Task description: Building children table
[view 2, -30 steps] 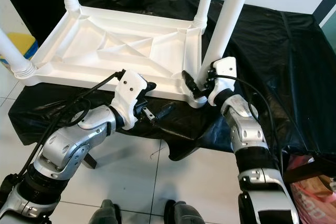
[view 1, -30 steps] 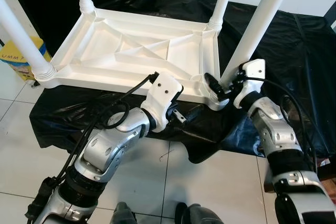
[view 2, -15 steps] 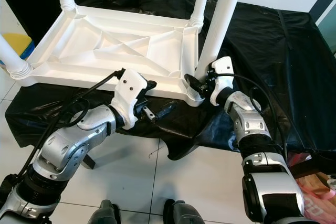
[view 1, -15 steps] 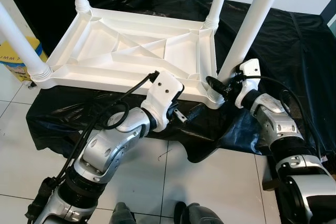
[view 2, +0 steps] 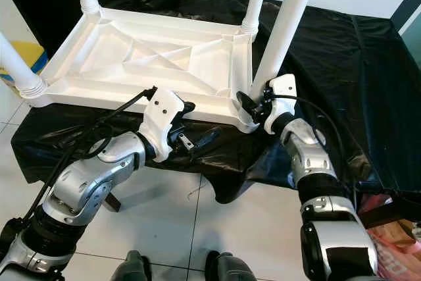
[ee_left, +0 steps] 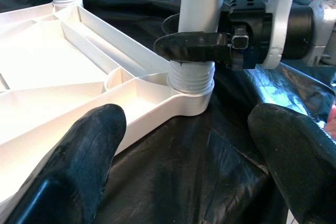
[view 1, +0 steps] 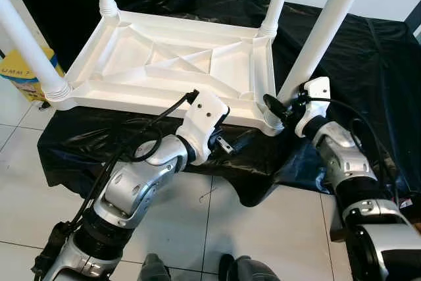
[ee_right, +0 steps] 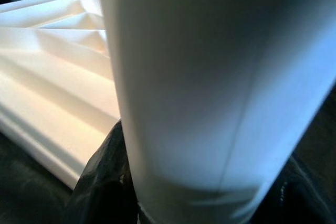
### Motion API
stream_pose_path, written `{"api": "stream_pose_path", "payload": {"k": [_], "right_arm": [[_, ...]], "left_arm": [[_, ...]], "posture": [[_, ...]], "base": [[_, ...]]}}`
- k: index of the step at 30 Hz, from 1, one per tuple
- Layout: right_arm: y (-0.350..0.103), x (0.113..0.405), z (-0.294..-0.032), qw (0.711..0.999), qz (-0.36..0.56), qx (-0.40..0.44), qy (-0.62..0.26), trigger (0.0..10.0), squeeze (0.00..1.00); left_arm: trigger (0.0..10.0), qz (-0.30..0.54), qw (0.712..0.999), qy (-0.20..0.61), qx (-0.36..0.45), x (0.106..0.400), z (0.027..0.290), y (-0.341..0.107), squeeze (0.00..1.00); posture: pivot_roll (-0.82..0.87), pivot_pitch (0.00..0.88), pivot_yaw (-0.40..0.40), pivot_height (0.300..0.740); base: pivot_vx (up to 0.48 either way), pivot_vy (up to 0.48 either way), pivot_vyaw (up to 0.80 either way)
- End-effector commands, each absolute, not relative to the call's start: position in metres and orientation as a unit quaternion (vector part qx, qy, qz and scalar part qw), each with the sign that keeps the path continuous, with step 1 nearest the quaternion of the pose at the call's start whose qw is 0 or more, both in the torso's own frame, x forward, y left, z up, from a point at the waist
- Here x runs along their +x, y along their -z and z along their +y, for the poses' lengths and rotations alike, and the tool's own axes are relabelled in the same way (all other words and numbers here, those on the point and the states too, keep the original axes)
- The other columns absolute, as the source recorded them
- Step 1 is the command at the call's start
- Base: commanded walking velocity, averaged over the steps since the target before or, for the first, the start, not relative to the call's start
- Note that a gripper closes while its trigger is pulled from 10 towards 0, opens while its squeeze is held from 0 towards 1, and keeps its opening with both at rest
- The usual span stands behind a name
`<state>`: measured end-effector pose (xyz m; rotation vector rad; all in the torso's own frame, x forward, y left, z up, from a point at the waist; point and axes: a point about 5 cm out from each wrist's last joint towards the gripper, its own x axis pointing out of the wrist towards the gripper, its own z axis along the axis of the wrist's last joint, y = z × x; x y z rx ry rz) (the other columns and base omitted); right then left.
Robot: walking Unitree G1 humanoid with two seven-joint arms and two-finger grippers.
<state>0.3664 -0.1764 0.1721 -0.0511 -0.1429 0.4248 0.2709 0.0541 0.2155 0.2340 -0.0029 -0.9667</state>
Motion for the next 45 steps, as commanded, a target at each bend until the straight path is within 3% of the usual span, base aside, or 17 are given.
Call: {"api": "stream_pose_path", "payload": {"k": [1,11,18,29,30,32,33,41,42,43,44,45], "right_arm": [[-0.152,0.362,-0.184,0.987,-0.024,-0.012,-0.16,10.0,0.0],[-0.145,0.352,-0.166,0.999,-0.022,0.023,-0.028,10.0,0.0],[-0.135,0.334,-0.155,0.988,-0.011,0.055,0.145,10.0,0.0],[-0.138,0.33,-0.14,0.989,-0.017,0.065,0.134,10.0,0.0],[-0.141,0.329,-0.141,0.988,-0.024,0.066,0.135,10.0,0.19],[-0.141,0.329,-0.141,0.988,-0.024,0.066,0.135,10.0,0.19],[-0.149,0.328,-0.142,0.989,-0.042,0.065,0.126,10.0,1.0],[-0.161,0.325,-0.152,0.993,-0.091,0.06,0.045,10.0,1.0],[-0.162,0.324,-0.158,0.994,-0.093,0.055,0.011,10.0,0.46],[-0.162,0.324,-0.158,0.994,-0.093,0.055,0.011,10.0,0.46],[-0.163,0.324,-0.163,0.994,-0.095,0.043,-0.022,10.0,0.0],[-0.163,0.324,-0.163,0.994,-0.095,0.043,-0.022,10.0,0.0]], "left_arm": [[10.0,-0.005,0.861,0.495,0.115,0.27,0.049,-0.215,0.0],[10.0,-0.002,0.865,0.488,0.119,0.277,0.046,-0.209,0.0],[10.0,-0.008,0.869,0.479,0.125,0.281,0.046,-0.207,0.0],[10.0,-0.013,0.872,0.471,0.134,0.285,0.051,-0.208,0.0],[10.0,-0.013,0.874,0.465,0.14,0.287,0.052,-0.208,0.0],[10.0,-0.013,0.874,0.465,0.14,0.287,0.052,-0.208,0.0],[10.0,-0.02,0.877,0.459,0.142,0.29,0.051,-0.209,0.0],[10.0,-0.03,0.876,0.455,0.154,0.29,0.05,-0.209,0.0],[10.0,-0.031,0.876,0.456,0.153,0.289,0.049,-0.209,0.0],[10.0,-0.031,0.876,0.456,0.153,0.289,0.049,-0.209,0.0],[10.0,-0.032,0.875,0.457,0.154,0.287,0.049,-0.209,0.0],[10.0,-0.032,0.875,0.457,0.154,0.287,0.049,-0.209,0.0]], "posture": [[0.05,0.147,-0.079,0.74],[0.01,0.139,-0.073,0.74],[0.02,0.123,-0.072,0.74],[0.02,0.104,-0.048,0.74],[0.01,0.112,-0.038,0.74],[0.01,0.112,-0.038,0.74],[0.01,0.113,-0.038,0.74],[0.02,0.112,-0.05,0.74],[0.02,0.12,-0.056,0.74],[0.02,0.12,-0.056,0.74],[0.02,0.122,-0.059,0.74],[0.02,0.122,-0.059,0.74]], "base": [[0.0,0.0,0.0],[0.0,0.0,0.0],[0.0,0.0,0.0],[0.0,0.0,0.0],[0.0,0.0,0.0],[0.0,0.0,0.0],[0.0,0.0,0.0],[0.0,0.0,0.0],[0.0,0.0,0.0],[0.0,0.0,0.0],[0.0,0.0,0.0],[0.0,0.0,0.0]]}}
